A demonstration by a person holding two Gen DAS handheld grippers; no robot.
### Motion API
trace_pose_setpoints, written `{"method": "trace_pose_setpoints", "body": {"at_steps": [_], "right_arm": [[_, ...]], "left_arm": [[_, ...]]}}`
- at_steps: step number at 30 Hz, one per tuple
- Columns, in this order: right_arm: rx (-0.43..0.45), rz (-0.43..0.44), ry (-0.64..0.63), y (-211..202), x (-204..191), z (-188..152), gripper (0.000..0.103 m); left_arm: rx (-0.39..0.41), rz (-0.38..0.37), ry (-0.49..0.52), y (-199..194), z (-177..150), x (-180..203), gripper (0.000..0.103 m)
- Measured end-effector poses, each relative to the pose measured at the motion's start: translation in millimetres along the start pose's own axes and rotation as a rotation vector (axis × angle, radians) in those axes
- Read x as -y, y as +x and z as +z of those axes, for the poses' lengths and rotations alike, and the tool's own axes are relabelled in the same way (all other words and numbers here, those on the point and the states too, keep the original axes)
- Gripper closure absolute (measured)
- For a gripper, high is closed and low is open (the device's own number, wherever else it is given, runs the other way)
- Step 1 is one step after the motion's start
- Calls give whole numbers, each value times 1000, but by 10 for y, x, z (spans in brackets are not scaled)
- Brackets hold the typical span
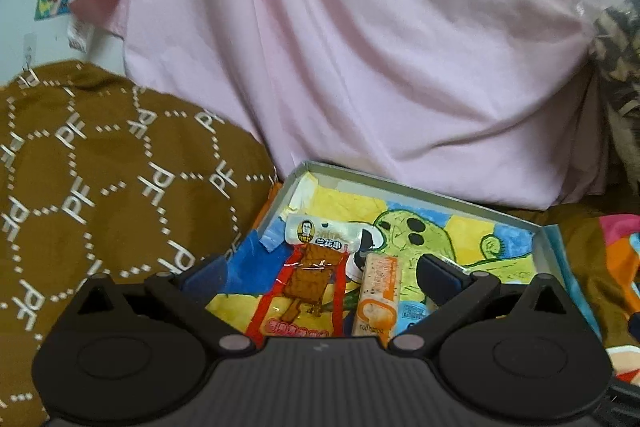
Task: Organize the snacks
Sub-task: 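Lower red tofu-strip packet and gold packet into the tray and open both tools, then lift both open tools away from the tray toward the remaining snacks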
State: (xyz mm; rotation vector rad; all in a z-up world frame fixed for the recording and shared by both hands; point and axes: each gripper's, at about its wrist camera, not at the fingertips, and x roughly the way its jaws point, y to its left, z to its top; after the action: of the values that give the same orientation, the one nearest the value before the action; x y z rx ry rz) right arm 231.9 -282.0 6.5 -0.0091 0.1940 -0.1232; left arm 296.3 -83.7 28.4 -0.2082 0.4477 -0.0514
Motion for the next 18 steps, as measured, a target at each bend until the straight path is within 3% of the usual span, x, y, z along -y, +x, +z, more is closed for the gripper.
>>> {"method": "trace_pose_setpoints", "body": {"at_steps": [9,18], "right_arm": [[87,-10,16,-612,69,171,1],[84,-2,38,-1239,94,133,1]], "left_arm": [[58,-15,9,-637,-55,-23,0],[86,-31,21,-1148,-226,-121,0]]}}
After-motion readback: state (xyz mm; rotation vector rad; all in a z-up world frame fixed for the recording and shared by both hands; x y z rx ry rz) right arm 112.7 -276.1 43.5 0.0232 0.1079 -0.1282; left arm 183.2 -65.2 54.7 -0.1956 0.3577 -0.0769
